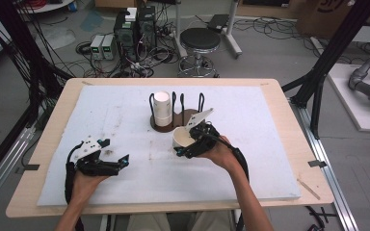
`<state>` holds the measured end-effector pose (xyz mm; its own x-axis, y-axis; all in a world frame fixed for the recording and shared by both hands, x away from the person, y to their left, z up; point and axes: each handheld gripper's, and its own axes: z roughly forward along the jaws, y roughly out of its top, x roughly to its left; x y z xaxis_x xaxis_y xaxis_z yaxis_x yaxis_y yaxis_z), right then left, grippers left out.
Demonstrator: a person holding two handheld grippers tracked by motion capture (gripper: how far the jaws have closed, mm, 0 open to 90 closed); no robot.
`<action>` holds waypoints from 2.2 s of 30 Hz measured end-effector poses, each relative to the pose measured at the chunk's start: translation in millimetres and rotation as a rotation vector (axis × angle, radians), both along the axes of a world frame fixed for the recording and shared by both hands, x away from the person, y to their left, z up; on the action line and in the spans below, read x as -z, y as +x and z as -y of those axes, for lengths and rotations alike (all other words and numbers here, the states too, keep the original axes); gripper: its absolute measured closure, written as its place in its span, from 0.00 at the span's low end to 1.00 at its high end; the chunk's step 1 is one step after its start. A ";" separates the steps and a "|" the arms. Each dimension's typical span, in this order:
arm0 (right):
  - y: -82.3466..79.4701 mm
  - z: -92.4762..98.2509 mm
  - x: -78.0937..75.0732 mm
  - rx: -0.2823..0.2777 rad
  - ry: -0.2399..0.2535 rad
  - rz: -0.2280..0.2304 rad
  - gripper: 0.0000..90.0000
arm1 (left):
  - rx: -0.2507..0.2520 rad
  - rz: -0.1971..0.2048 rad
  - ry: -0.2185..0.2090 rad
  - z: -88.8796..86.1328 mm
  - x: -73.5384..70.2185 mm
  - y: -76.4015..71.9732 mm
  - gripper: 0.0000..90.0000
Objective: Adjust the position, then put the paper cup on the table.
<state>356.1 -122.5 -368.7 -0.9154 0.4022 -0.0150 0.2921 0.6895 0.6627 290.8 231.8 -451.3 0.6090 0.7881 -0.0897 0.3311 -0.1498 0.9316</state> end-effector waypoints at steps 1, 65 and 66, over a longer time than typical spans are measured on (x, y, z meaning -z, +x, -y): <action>0.4 -1.0 -0.3 -0.001 -0.006 0.002 0.34 | -0.005 -0.004 0.000 -0.4 0.7 -0.1 0.02; 8.0 -12.0 10.7 0.024 -0.102 -0.021 0.35 | -0.046 0.021 -0.037 -5.0 7.9 -2.7 0.02; 8.5 -12.4 11.7 0.026 -0.102 -0.023 0.35 | -0.045 0.021 -0.037 -5.0 7.9 -2.7 0.02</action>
<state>364.6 -110.2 -380.4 -0.9051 0.4236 -0.0362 0.3254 0.7452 0.5820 288.1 236.8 -459.2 0.5748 0.8113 -0.1069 0.3172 -0.1006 0.9430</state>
